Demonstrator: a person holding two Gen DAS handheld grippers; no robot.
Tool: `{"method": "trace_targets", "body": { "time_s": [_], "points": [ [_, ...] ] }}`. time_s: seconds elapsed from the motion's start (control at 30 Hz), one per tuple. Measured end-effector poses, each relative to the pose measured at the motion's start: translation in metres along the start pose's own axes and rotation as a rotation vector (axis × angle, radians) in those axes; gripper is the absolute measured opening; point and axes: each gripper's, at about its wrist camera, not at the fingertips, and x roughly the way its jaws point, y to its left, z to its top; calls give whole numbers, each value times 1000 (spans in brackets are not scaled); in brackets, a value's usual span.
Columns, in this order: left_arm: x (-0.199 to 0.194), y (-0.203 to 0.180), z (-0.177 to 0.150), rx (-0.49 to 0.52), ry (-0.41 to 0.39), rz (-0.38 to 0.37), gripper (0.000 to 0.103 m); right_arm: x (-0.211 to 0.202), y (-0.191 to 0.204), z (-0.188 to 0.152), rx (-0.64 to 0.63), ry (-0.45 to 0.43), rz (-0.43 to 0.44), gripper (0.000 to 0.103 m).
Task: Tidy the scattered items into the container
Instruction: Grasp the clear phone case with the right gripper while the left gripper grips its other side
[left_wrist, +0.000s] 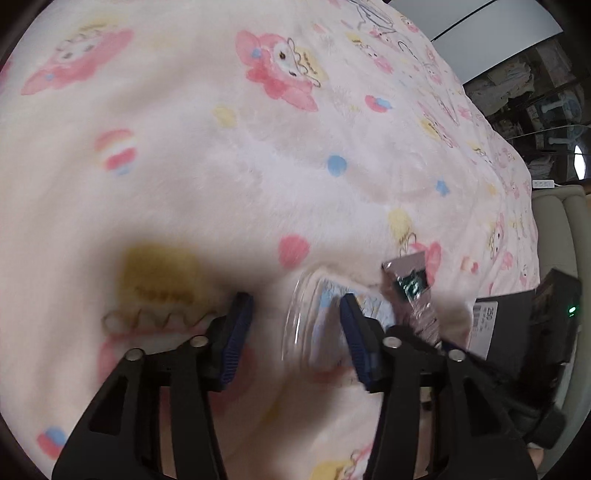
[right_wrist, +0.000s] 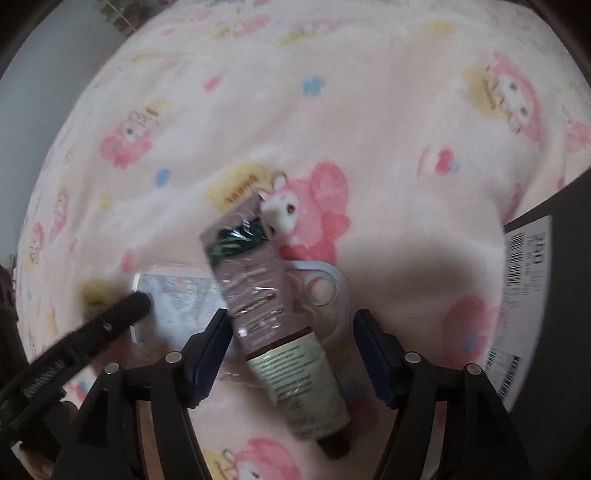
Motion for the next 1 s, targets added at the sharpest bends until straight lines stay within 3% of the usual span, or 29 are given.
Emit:
{"method": "trace_targets", "body": {
  "time_s": [0.03, 0.13, 0.2, 0.37, 0.5, 0.83, 1.0],
  "points": [
    [3, -1, 1, -1, 3, -1, 54, 5, -2, 2, 8, 8, 32, 84],
    [5, 1, 1, -13, -10, -19, 50, 9, 0, 7, 18, 6, 56, 86],
    [1, 4, -1, -21, -6, -56, 32, 11, 2, 7, 25, -8, 68, 86],
    [-25, 5, -22, 12, -38, -39, 31, -2, 12, -7, -40, -48, 80, 78],
    [-53, 16, -48, 3, -58, -40, 30, -17, 15, -25, -47, -29, 125, 67],
    [-106, 49, -142, -48, -56, -32, 31, -47, 44, -124, -155, 31, 199, 66],
    [-115, 62, -169, -66, -48, -61, 33, -59, 51, -152, -239, -7, 175, 63]
  ]
}}
